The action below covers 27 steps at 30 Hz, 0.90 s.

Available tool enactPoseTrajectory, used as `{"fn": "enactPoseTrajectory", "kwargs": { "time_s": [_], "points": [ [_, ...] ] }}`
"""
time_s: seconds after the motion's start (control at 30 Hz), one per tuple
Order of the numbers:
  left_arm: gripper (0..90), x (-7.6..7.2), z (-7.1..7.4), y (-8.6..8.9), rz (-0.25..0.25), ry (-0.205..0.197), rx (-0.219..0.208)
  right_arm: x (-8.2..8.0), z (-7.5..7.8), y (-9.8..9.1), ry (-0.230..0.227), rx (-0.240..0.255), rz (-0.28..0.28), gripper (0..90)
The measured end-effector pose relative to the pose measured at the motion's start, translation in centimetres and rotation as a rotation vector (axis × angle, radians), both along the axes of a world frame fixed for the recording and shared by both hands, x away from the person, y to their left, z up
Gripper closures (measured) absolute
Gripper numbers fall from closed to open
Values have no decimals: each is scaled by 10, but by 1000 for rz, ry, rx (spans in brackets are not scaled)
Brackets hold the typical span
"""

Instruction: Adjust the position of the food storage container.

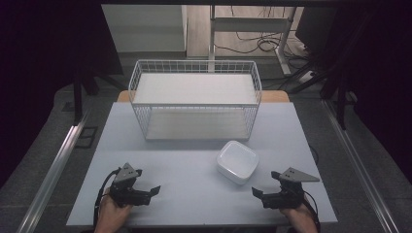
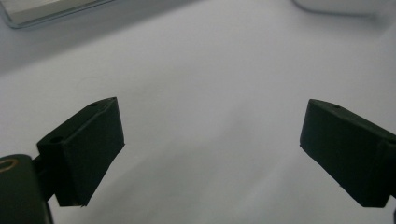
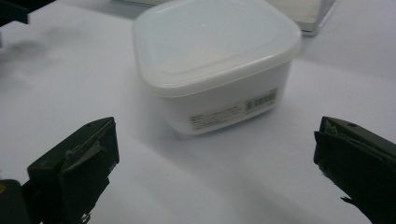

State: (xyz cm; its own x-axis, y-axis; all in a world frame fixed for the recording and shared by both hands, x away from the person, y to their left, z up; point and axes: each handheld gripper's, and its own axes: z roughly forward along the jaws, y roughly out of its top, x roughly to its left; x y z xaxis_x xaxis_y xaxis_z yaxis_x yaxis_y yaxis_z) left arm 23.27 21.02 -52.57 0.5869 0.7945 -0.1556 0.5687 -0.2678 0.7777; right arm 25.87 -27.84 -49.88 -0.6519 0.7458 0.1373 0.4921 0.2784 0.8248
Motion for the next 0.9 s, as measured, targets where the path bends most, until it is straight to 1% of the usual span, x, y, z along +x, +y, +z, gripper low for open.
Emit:
{"fn": "enactPoseTrajectory", "kwargs": {
  "time_s": [0.07, 0.13, 0.2, 0.27, 0.33, 0.4, 0.53, 0.6, 0.63, 0.67, 0.7, 0.77, 0.83, 0.9],
  "points": [
    [57, 0, -2, 0, -4, -8, 14, 2, -2, 0, -4, -2, -24, 0],
    [51, 1, -3, -1, -17, -11, 22, 4, -4, 0, 5, -6, -44, 0],
    [44, 2, -5, -2, -28, -14, 16, 5, -5, 0, 21, -17, -40, 0],
    [41, 3, -6, -3, -38, -13, 19, 6, -6, 0, 33, -22, -27, 0],
    [38, 3, -7, -5, -49, -6, 19, 7, -6, 0, 37, -36, -28, 0],
    [38, 4, -8, -6, -56, -1, 20, 8, -6, 0, 44, -39, -28, 0],
    [39, 5, -9, -6, -67, 7, 4, 9, -4, -1, 69, -32, -13, 0],
    [39, 5, -9, -6, -68, 11, 8, 10, -4, -1, 75, -30, -4, 0],
    [40, 5, -10, -6, -70, 14, 8, 11, -3, -1, 82, -17, 4, 0],
    [40, 5, -10, -6, -71, 17, 8, 12, -3, -1, 94, -10, 0, 0],
    [41, 5, -10, -6, -71, 17, 8, 12, -3, -1, 94, -10, 0, 0],
    [43, 6, -10, -7, -72, 20, 8, 15, -3, -1, 108, -18, -16, 50],
    [45, 6, -10, -7, -72, 22, 11, 16, 0, -1, 105, -26, -36, 116],
    [46, 6, -11, -8, -73, 27, 18, 18, 5, -2, 95, -18, -52, 194]
  ]
}}
